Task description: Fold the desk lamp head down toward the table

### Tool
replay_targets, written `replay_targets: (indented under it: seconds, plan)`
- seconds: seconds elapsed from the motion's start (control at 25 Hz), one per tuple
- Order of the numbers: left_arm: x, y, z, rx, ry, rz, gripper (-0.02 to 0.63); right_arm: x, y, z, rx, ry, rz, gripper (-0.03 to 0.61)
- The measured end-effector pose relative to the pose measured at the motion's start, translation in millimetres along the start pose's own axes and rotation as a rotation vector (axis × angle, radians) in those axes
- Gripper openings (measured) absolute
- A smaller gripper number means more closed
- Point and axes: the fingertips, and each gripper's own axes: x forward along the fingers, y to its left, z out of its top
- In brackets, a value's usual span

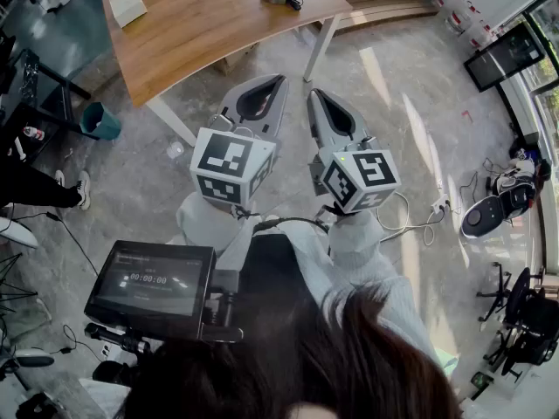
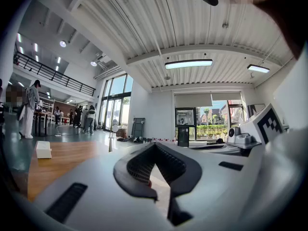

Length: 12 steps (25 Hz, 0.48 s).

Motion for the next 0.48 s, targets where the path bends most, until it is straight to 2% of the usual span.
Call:
replay_targets:
  seconds: [0.48]
  plan:
    - [0.5,1.7,-2.2,0.004,0.007,0.013,0.003,-0.4,-3.2,1.1,0.003,-0.009,-0.014,0.002]
